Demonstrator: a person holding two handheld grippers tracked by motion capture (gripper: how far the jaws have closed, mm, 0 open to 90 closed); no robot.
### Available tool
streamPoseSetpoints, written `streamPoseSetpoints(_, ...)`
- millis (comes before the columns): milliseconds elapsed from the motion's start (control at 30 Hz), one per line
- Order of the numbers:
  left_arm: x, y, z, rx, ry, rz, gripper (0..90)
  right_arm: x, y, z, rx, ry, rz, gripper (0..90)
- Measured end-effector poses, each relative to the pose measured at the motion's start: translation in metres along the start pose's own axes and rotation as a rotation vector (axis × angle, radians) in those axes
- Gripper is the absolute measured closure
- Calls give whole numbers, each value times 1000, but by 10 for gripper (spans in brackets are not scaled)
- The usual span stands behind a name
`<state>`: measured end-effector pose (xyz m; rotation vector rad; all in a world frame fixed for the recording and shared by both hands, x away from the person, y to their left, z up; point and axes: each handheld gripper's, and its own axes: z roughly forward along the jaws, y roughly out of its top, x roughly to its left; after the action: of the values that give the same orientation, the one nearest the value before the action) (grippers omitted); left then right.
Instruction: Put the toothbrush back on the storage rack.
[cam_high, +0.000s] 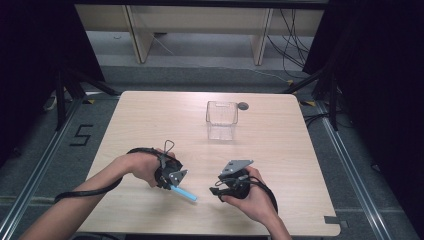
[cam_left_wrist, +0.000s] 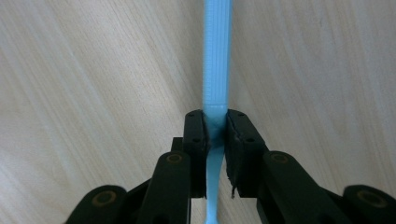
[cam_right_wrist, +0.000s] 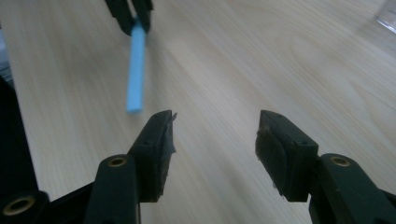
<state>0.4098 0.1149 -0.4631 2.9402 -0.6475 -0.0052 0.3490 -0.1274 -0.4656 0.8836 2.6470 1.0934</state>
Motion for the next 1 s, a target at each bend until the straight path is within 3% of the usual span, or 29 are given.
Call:
streamPoseSetpoints(33, 0, 1, -2, -4, 4, -3, 782, 4, 5, 4, -1, 30, -23, 467)
streamPoseSetpoints(100, 0, 3, -3, -12, 8, -3, 782, 11, 8, 10, -4, 56, -23, 468)
streamPoseSetpoints(267, 1, 6, -6, -22, 11, -9, 782, 19, 13, 18, 2, 85, -43, 470)
streamPoseSetpoints(333, 2, 9, -8, -30, 11, -12, 782, 20, 16, 23, 7, 100, -90, 472)
streamPoseSetpoints(633, 3, 19, -10, -43, 9, -33, 782, 26, 19, 37, 47, 111, -113, 542)
streamPoseSetpoints(1000, 4, 21, -14, -53, 16, -40, 782, 28, 17, 42, 50, 125, -148, 643)
